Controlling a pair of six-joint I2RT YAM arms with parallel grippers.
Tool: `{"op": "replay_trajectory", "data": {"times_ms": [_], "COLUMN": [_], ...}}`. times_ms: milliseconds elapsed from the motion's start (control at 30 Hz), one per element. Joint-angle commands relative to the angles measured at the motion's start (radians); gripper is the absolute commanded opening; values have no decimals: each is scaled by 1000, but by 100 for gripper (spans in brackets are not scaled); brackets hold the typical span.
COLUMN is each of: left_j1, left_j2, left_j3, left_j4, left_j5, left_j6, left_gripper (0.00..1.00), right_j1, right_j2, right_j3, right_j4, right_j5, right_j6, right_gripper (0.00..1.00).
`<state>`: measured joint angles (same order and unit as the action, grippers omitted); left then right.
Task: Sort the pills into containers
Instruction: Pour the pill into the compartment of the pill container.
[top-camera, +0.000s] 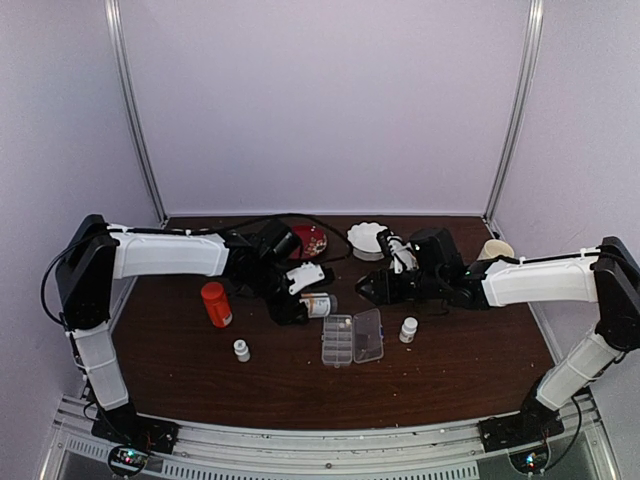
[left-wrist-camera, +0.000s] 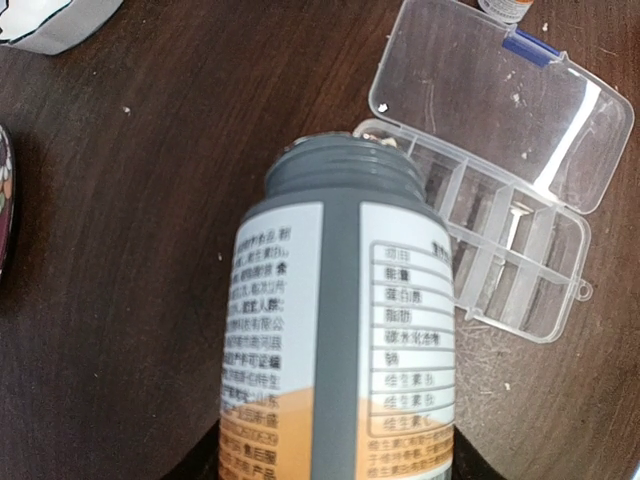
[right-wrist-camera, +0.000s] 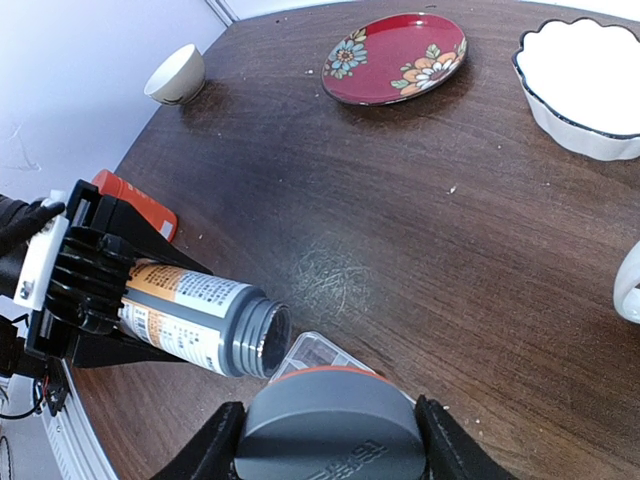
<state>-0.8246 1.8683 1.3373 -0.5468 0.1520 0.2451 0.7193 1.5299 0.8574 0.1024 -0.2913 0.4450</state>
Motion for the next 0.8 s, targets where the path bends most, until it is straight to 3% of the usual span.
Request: {"op": "replay_trajectory", "data": {"times_ms": [0, 267, 767], "left_j1": [-3, -6, -23], "left_j2": [2, 68, 8], "left_j3": [-1, -38, 109], "left_j4": [38, 33, -120], "left_j5": [30, 0, -50], "left_j6": [-1, 7, 26], "left_gripper": [0, 0, 0], "right_j1": [-4, -5, -5], "right_j2": [-2, 8, 3], "right_j3": [-9, -7, -1], "right_j4": [28, 22, 17], "right_j5": [2, 1, 5], "right_j6": [6, 7, 6], "right_gripper": [0, 0, 0]}}
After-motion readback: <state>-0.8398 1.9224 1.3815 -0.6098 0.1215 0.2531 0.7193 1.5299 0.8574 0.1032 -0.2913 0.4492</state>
